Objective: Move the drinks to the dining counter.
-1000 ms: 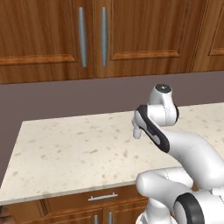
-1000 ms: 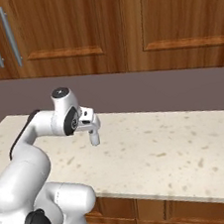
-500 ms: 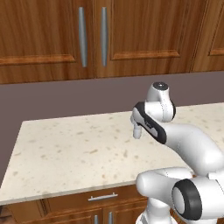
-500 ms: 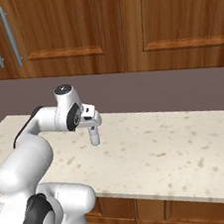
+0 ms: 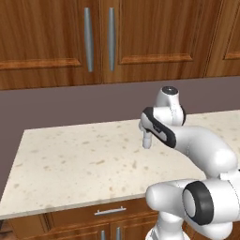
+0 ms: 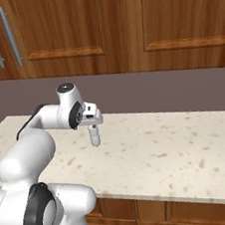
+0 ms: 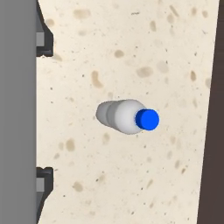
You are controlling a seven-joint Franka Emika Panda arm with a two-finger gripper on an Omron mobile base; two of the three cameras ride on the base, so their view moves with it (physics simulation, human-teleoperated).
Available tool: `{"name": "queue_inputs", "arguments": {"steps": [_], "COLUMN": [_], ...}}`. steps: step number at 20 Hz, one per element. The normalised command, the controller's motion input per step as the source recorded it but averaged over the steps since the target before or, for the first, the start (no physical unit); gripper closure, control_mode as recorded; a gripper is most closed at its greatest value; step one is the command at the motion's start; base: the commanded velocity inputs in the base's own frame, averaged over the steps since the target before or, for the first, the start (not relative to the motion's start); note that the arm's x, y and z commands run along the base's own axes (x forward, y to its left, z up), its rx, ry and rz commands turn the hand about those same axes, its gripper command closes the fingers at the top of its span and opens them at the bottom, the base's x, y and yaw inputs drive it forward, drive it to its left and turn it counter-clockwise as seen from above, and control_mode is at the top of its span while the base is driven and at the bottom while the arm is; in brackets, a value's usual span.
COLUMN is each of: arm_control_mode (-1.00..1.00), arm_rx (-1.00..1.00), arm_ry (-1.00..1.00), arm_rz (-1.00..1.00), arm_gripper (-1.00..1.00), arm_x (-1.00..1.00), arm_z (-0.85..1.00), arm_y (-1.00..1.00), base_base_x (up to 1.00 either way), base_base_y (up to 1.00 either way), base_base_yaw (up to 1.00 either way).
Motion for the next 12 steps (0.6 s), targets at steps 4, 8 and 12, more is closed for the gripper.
{"name": "queue_inputs", "arguments": {"steps": [4, 8, 12], "arm_control_mode": [-1.00, -1.00, -1.00], "arm_rx": [0.00, 0.00, 0.00], "arm_ry": [0.00, 0.00, 0.00], "arm_rz": [0.01, 0.02, 0.01], "arm_gripper": [-1.00, -1.00, -1.00], "arm_x": [0.03, 0.03, 0.08], "arm_z": [-0.07, -0.11, -0.05], "arm_y": [0.00, 0.00, 0.00], "base_base_x": [0.00, 0.00, 0.00], "base_base_y": [0.00, 0.00, 0.00], "base_base_yaw": [0.00, 0.00, 0.00]}}
